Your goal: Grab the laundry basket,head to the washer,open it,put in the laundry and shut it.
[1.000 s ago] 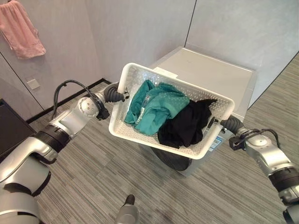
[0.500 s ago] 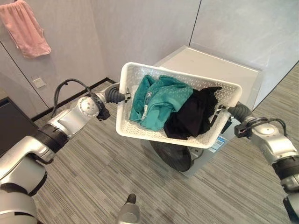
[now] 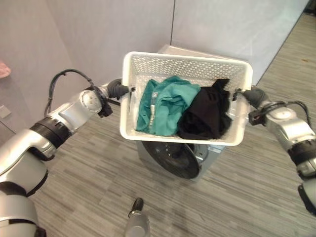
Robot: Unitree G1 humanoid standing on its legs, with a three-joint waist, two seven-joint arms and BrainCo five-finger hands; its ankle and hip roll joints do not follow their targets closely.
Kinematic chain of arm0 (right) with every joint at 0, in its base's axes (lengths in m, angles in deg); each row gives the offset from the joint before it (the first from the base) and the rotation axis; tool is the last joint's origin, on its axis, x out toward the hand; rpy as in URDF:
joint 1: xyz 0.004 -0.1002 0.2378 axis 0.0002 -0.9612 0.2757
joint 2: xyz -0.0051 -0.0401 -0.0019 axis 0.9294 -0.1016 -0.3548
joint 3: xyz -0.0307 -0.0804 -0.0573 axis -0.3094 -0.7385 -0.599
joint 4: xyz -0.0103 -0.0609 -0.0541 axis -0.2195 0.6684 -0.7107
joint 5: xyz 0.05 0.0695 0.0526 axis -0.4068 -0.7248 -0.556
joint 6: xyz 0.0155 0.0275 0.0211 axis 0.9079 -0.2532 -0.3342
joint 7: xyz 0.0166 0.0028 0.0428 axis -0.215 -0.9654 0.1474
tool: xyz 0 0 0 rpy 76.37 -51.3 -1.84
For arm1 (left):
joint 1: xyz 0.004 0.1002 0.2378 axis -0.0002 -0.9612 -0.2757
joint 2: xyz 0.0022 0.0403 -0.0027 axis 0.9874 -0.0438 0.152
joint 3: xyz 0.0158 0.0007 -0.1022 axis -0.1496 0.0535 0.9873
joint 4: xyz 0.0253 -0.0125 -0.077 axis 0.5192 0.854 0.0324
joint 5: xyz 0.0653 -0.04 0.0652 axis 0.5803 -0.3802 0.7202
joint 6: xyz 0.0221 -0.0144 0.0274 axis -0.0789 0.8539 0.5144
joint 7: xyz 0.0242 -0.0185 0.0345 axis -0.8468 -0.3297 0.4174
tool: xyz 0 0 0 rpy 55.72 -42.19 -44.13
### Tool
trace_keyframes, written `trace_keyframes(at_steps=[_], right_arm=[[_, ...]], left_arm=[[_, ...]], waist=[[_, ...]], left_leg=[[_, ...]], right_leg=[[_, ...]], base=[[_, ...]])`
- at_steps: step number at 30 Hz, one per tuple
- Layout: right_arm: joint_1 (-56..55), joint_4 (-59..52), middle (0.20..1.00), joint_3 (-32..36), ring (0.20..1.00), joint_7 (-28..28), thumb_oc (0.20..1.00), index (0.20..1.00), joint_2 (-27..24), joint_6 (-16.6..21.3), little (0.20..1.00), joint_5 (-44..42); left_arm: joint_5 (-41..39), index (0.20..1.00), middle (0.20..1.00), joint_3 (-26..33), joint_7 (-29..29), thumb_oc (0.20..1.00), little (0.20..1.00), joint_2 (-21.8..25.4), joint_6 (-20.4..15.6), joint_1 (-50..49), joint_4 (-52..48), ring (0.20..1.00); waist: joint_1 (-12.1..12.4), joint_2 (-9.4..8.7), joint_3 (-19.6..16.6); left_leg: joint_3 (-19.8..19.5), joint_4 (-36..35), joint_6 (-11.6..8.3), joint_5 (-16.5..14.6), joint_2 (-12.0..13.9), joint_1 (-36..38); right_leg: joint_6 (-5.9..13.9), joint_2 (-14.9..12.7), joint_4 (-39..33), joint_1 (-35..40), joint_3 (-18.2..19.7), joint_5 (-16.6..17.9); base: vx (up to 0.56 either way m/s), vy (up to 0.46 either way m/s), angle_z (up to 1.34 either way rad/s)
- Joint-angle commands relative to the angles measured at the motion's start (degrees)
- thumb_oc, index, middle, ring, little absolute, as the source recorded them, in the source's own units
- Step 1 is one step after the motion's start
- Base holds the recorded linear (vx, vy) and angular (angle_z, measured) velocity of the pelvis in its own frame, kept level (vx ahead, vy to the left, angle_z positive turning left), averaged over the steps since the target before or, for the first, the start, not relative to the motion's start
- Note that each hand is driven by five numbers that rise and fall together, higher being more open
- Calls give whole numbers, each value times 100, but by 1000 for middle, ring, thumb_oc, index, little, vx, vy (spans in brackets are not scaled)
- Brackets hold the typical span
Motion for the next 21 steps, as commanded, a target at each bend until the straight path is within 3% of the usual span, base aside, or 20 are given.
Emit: trace_keyframes(at_steps=[1,2,3,6,8,9,11,15,17,18,19,21], right_arm=[[1022,1060,200,-249,200,55,200,200,55,429,200,-114],[1032,1070,200,-256,200,58,200,200,56,433,200,-115],[1279,1614,200,-367,200,113,200,200,50,373,200,0],[1409,2018,200,-412,200,148,200,200,111,361,200,55],[1586,2517,200,-504,200,244,200,200,140,290,200,241],[1668,2662,200,-555,200,272,200,200,108,259,200,286],[1998,3076,200,-874,200,417,200,200,-13,175,200,429],[2129,3347,200,-1053,200,530,200,200,-34,136,200,521],[2029,3422,200,-1061,200,577,200,200,-32,105,200,608],[1965,3526,200,-1139,200,625,200,200,-82,85,200,769],[1964,3526,200,-1138,200,628,200,200,-82,85,200,771],[1816,3609,200,-1166,200,642,200,200,-246,139,200,825]], left_arm=[[29,200,200,165,167,200,200,-398,-676,691,-60,200],[29,200,200,167,167,200,200,-396,-675,691,-60,200],[85,200,200,68,148,200,200,-502,-654,827,105,200],[197,200,200,73,151,200,200,-469,-612,837,163,200],[271,200,200,117,61,200,200,-450,-545,770,150,200],[276,200,200,160,54,200,200,-444,-510,741,125,200],[374,200,200,175,-26,200,200,-495,-485,697,194,200],[437,200,200,240,-45,200,200,-536,-470,631,344,200],[442,200,200,339,-14,200,200,-619,-479,595,447,200],[426,200,200,357,15,200,200,-605,-499,580,449,200],[427,200,200,359,15,200,200,-602,-496,577,444,200],[539,200,200,333,21,200,200,-656,-513,628,496,200]], waist=[[356,12,-708],[369,7,-711],[376,2,-742],[426,11,-686],[467,92,-598],[460,110,-587],[357,195,-542],[325,254,-470],[301,246,-454],[281,184,-421],[275,193,-412],[236,58,-437]], left_leg=[[-275,-297,152,43,21,351],[-259,-295,155,41,19,346],[-268,-279,369,-102,-182,487],[-179,-239,515,-237,-273,604],[-28,-250,676,-366,-327,817],[-2,-283,704,-389,-349,889],[68,-470,704,-457,-342,1093],[81,-589,627,-557,-317,1296],[149,-691,572,-632,-277,1450],[73,-684,515,-676,-233,1520],[67,-679,512,-684,-224,1532],[-109,-372,368,-696,-103,1494]], right_leg=[[602,-82,-410,555,371,738],[605,-91,-387,531,391,728],[581,-173,280,280,516,1117],[557,-257,997,27,474,1214],[559,-477,1555,-333,16,1387],[546,-505,1540,-409,-120,1289],[540,-248,922,-860,-297,1025],[595,-3,-153,-1098,-352,1148],[679,-26,-787,-1091,-472,1455],[699,84,-951,-1116,-340,1539],[697,94,-973,-1088,-352,1545],[567,379,-1125,-812,-226,1399]], base=[[174,229,-50],[217,281,-36],[161,209,-25],[170,214,3],[131,184,-21],[133,120,-51],[171,26,-33],[137,-68,-17],[182,-134,6],[186,-135,-3],[280,-233,2],[240,-218,16]])
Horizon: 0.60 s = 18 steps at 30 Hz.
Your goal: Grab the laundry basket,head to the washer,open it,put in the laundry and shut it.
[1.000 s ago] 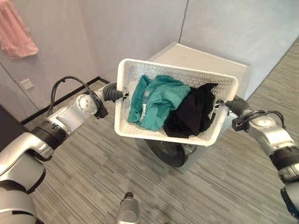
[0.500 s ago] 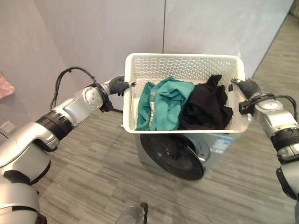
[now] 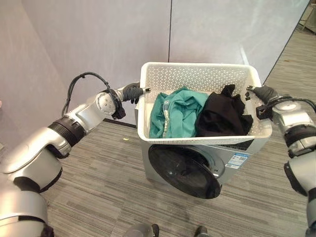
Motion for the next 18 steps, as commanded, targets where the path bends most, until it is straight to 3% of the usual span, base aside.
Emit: trace_keyframes(at_steps=[1,4,5,6,8,10,11,12,13,15,17,18], right_arm=[[308,599,200,-273,200,-146,200,200,-682,-27,200,113],[131,557,200,-249,200,-191,200,200,-856,24,200,118],[110,544,200,-236,200,-216,200,200,-943,40,200,91],[208,488,200,-279,200,-280,200,200,-1044,53,200,-12],[264,447,200,-301,200,-334,200,200,-1033,77,200,-139],[397,357,200,-381,200,-421,200,200,-1027,83,200,-269],[400,359,200,-380,200,-421,200,200,-1027,82,200,-271],[385,136,200,-352,200,-468,200,200,-1014,126,200,-250],[358,117,200,-329,200,-476,200,200,-1016,119,200,-246],[116,-220,200,-269,200,-444,200,200,-863,154,200,-202],[70,-335,200,-218,200,-489,200,200,-786,183,200,-227],[-95,-530,200,-114,200,-476,200,200,-653,211,200,-168]], left_arm=[[422,200,200,509,207,200,200,-106,-336,466,227,200],[438,200,200,442,206,200,200,-236,-336,555,332,200],[456,200,200,413,205,200,200,-271,-301,592,374,200],[466,200,200,342,240,200,200,-312,-222,767,482,200],[457,200,200,241,243,200,200,-366,-198,915,668,200],[417,200,200,65,310,200,200,-549,-185,1288,902,200],[415,200,200,60,310,200,200,-552,-187,1295,908,200],[426,200,200,-3,339,200,200,-528,-241,1414,976,200],[426,200,200,-13,338,200,200,-532,-246,1415,980,200],[498,200,200,-10,397,200,200,-430,-282,1387,1103,200],[490,200,200,-39,409,200,200,-539,-304,1374,1133,200],[540,200,200,76,483,200,200,-448,-369,1215,1060,200]], waist=[[85,199,-110],[-57,130,-132],[-80,102,-49],[-111,95,89],[-145,109,155],[-154,-1,209],[-138,-20,217],[-97,30,221],[-59,-14,245],[5,107,150],[4,93,127],[44,64,21]], left_leg=[[-476,-91,-315,-286,573,669],[-675,835,-526,-1,895,346],[-741,1381,-531,293,946,53],[-962,2501,-433,631,904,-586],[-1027,2887,-390,743,934,-843],[-733,2013,-403,663,1186,-1145],[-705,1951,-403,682,1184,-1100],[-427,612,-584,839,1333,-1213],[-362,435,-588,922,1325,-1082],[-393,-374,-687,1008,1238,-843],[-374,-276,-716,1007,1182,-829],[-378,-231,-685,877,1048,-772]], right_leg=[[83,394,-140,347,166,215],[-189,723,-335,699,12,-9],[-302,804,-380,783,38,-59],[-507,1020,-476,916,76,-134],[-594,1157,-503,981,122,-210],[-578,1180,-605,1122,24,-340],[-579,1165,-610,1131,40,-341],[-536,1184,-622,1220,-42,-414],[-539,1147,-614,1241,-5,-424],[-475,1190,-395,1392,57,-735],[-455,1124,-334,1418,31,-762],[-355,933,-264,1444,34,-779]], base=[[184,-170,43],[157,-228,72],[24,-317,68],[-9,-281,61],[33,-150,19],[134,-51,-22],[216,88,17],[163,71,33],[236,129,21],[299,170,-8],[240,149,-48],[252,170,-48]])
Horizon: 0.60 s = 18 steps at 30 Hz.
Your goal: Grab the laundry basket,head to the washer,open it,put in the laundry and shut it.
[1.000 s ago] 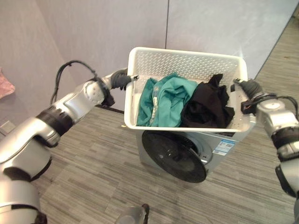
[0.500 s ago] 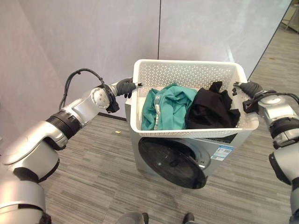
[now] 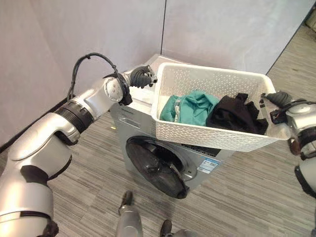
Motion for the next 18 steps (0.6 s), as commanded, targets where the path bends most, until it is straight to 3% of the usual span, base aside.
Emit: trace_keyframes(at_steps=[1,6,12,18], right_arm=[[146,-120,200,212,200,-377,200,200,-130,411,200,-234],[-47,-325,200,321,200,-329,200,200,75,364,200,-230],[99,-354,200,302,200,-367,200,200,17,349,200,-186],[1048,685,200,5,200,-452,200,200,-368,413,200,-310]], left_arm=[[155,200,200,370,319,200,200,-120,-239,327,352,200],[47,200,200,548,332,200,200,-57,-254,61,198,200],[-38,200,200,591,357,200,200,-42,-252,44,143,200],[-115,200,200,417,379,200,200,-264,-276,307,332,200]], waist=[[208,284,-302],[340,333,-391],[413,406,-418],[445,541,-375]], left_leg=[[42,-358,257,305,-260,369],[238,-623,354,228,-375,651],[221,-760,384,252,-490,593],[165,-925,377,333,-574,428]], right_leg=[[740,-784,358,522,319,-706],[896,-1066,261,616,285,-614],[981,-1167,118,557,159,-527],[1072,-1219,-56,444,-38,-410]], base=[[310,209,-36],[141,102,-28],[60,48,-2],[8,16,9]])
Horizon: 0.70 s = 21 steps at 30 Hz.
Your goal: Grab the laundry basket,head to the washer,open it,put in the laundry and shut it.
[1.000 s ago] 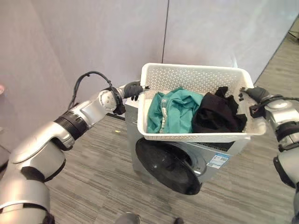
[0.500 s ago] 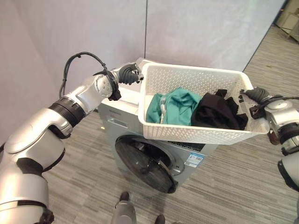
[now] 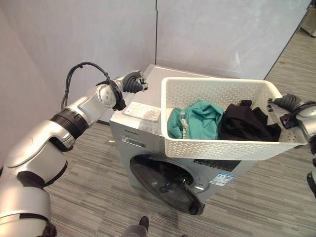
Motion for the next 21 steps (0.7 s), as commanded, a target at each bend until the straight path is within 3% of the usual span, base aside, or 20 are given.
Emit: trace_keyframes(at_steps=[1,12,16,19,20,21], right_arm=[[1015,413,200,168,200,-690,200,200,211,587,200,-823],[2308,1606,200,-367,200,-903,200,200,-612,739,200,-1013],[2477,1747,200,-492,200,-884,200,200,-565,739,200,-1034],[2305,1657,200,-369,200,-878,200,200,-473,764,200,-1103],[2263,1617,200,-335,200,-862,200,200,-451,759,200,-1114],[2214,1581,200,-284,200,-849,200,200,-429,760,200,-1128]], left_arm=[[-132,200,200,221,252,200,200,-283,-184,690,394,200],[-300,200,200,140,458,200,200,-769,-339,1029,490,200],[-339,200,200,164,507,200,200,-748,-381,1046,554,200],[-283,200,200,149,526,200,200,-674,-390,1070,591,200],[-246,448,448,135,533,448,448,-665,-386,1084,608,448],[-189,1000,1000,129,570,1000,1000,-658,-385,1105,646,1000]], waist=[[553,328,34],[601,552,94],[642,610,66],[657,518,30],[652,478,15],[652,435,8]], left_leg=[[-164,-26,-22,180,208,-251],[-293,-199,-36,276,46,-511],[-283,-273,-21,287,-4,-540],[-250,-215,11,198,0,-482],[-242,-188,19,159,-2,-462],[-229,-143,27,118,-9,-445]], right_leg=[[496,-488,75,447,-91,-452],[584,-583,-82,285,-318,-325],[645,-654,-141,268,-394,-264],[669,-699,-95,306,-403,-243],[677,-715,-84,336,-398,-234],[686,-736,-68,364,-401,-229]], base=[[-10,21,14],[-5,17,13],[23,47,14],[85,38,3],[125,39,2],[102,38,2]])
